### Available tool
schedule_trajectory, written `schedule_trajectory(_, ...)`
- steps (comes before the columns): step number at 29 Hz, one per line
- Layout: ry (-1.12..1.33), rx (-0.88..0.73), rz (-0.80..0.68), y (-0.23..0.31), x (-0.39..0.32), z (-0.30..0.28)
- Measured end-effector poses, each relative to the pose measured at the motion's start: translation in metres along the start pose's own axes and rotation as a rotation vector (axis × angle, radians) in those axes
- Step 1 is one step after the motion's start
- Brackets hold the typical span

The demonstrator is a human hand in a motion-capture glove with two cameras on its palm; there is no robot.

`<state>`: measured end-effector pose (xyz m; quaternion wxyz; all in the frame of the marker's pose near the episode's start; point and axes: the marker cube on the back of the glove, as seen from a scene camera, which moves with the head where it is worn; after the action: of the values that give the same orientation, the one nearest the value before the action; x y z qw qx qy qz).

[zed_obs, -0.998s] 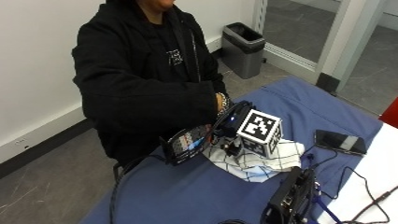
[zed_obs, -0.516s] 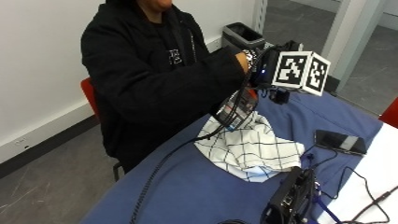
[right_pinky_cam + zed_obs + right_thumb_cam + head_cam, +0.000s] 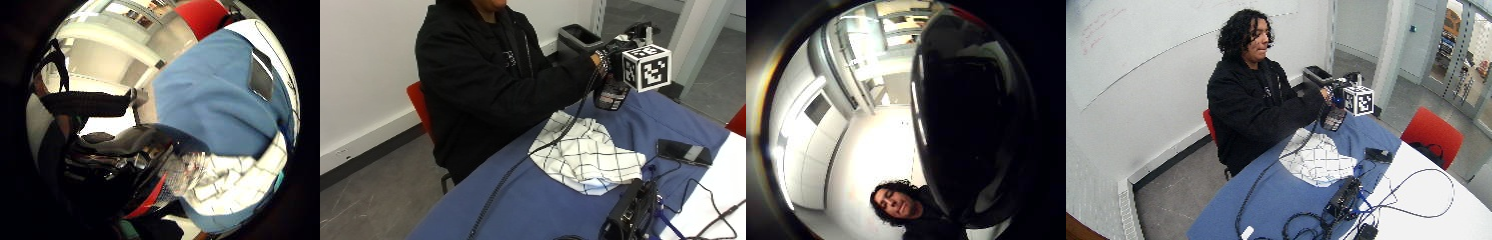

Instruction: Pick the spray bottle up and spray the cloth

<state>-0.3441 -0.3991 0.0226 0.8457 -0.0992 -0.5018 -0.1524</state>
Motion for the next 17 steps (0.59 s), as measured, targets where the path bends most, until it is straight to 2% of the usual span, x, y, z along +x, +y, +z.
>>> schedule_trajectory(8,0.002,0.215,-0.184,-0.010,0.036,0.039)
schedule_trajectory(17,0.014,0.235,-0.215,-0.013,0.053,0.043)
